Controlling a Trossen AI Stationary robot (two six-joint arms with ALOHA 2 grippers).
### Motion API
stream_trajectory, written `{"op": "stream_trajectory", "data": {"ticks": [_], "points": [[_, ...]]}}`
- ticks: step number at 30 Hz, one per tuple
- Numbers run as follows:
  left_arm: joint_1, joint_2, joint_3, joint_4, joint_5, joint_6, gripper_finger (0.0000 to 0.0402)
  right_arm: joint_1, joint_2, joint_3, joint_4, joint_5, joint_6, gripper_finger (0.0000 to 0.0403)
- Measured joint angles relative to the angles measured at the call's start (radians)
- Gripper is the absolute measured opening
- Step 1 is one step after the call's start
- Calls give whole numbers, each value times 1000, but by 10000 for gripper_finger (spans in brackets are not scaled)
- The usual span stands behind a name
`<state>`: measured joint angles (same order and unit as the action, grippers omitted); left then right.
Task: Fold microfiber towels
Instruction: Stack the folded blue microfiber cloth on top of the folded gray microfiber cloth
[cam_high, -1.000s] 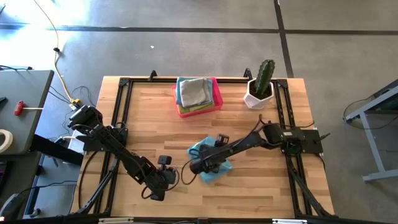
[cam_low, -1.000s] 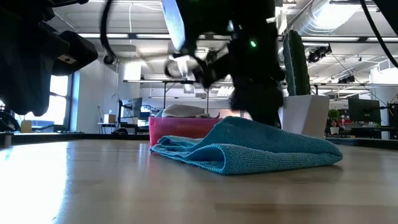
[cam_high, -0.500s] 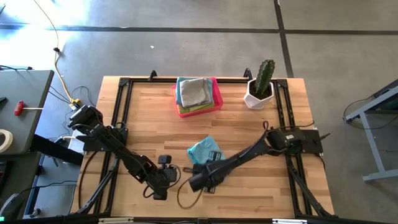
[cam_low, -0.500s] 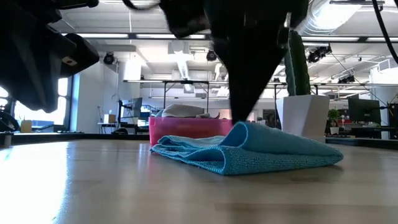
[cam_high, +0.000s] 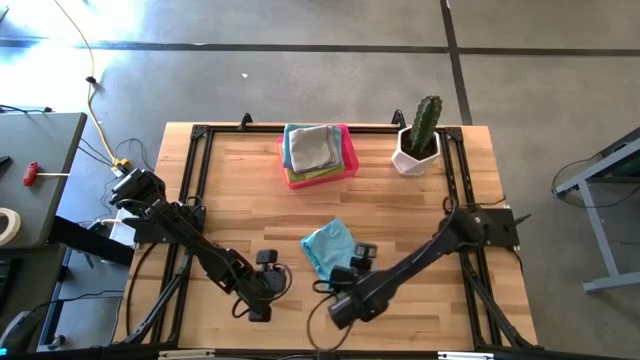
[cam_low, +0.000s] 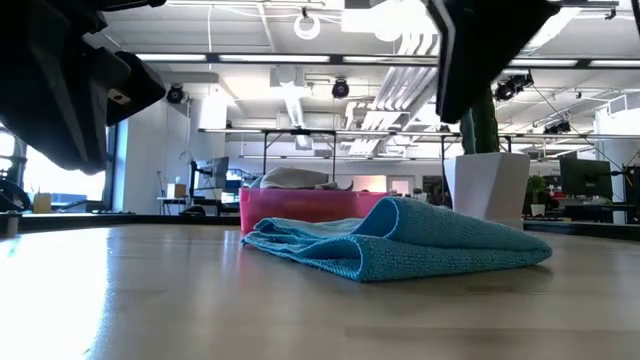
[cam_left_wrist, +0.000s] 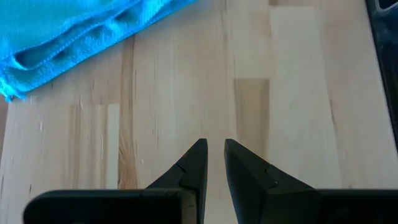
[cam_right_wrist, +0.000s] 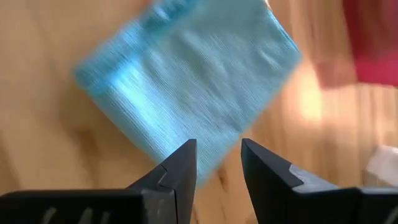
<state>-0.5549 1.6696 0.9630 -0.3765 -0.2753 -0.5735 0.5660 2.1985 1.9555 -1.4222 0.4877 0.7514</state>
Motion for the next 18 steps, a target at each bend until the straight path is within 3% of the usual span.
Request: {"op": "stream_trajectory", "data": {"ticks": [4,12,18], "points": [[8,0,0,41,-14,9,46,4,-107,-196,166,7,1,119],[47,0,0,192,-74,224,46,-34,-351,-732,888,-160,-154,119],[81,0,0,221,-79,262,60,-25,-396,-916,1297,-181,-374,130]]}}
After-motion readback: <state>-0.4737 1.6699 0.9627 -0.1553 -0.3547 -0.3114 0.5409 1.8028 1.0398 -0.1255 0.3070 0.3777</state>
